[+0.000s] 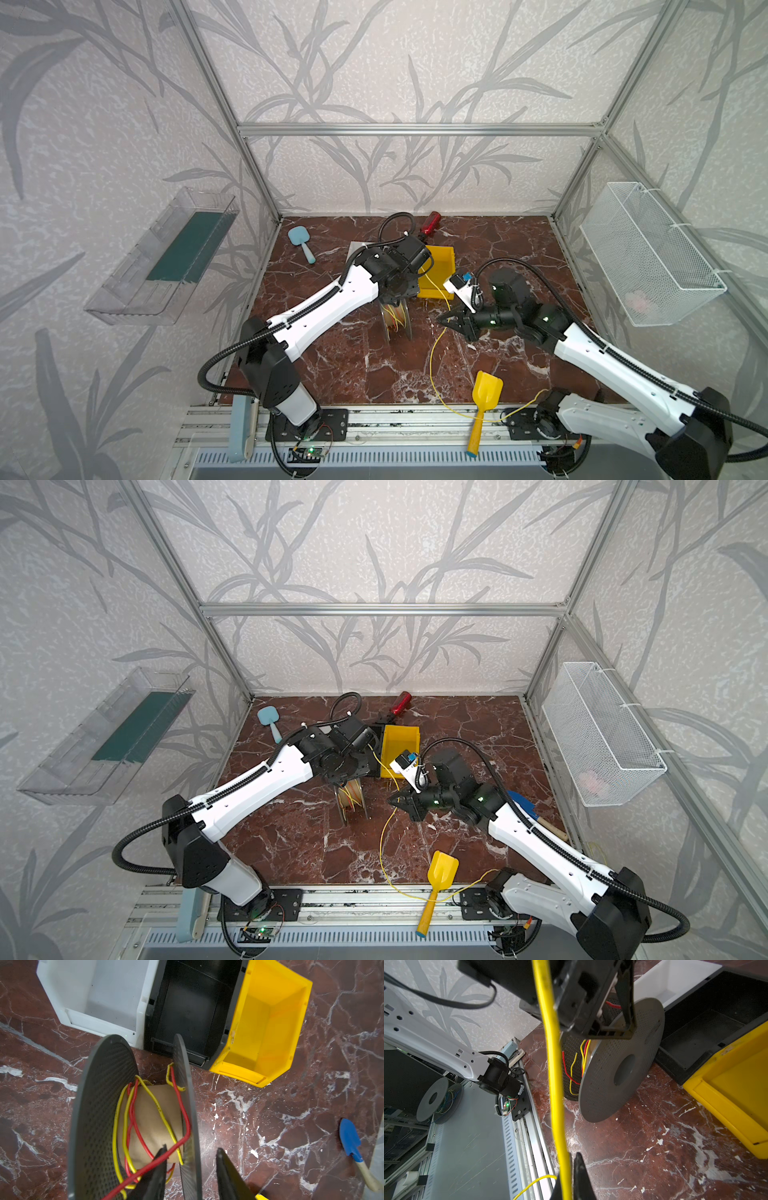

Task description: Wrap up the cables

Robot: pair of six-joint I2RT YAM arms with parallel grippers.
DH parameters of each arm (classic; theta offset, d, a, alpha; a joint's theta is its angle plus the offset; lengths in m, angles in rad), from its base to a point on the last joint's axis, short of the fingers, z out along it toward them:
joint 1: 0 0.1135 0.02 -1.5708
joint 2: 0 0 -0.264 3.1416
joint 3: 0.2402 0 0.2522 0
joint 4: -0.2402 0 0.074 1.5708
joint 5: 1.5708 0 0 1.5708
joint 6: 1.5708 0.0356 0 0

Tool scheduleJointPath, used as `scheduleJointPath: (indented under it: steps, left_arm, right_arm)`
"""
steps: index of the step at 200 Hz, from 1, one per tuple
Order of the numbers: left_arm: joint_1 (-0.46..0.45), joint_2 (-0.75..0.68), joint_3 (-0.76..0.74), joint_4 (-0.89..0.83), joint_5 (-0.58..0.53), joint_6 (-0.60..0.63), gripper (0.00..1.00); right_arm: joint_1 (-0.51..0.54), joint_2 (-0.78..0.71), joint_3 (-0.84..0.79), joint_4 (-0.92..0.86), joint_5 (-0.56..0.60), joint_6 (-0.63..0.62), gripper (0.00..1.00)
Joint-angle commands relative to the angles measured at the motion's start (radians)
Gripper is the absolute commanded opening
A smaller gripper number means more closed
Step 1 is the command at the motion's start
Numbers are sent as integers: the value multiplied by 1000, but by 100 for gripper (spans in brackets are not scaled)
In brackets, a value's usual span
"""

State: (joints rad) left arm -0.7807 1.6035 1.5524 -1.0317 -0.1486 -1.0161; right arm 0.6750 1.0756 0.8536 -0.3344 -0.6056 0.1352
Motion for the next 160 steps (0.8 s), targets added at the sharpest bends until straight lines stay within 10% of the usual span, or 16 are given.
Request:
scheduleJointPath:
  steps: [1,84,160]
  left_arm:
    - [7,-75,45,-36,-21,12,48]
    - [231,-449,-68,-187,47,70,68]
    - [398,-404,-217,97,349,245,67]
  right_arm:
    - [-3,24,49,-52,-1,10,0]
    - [68,129,121,-12,6,102,0]
    - [218,284,221,4,139,224,0]
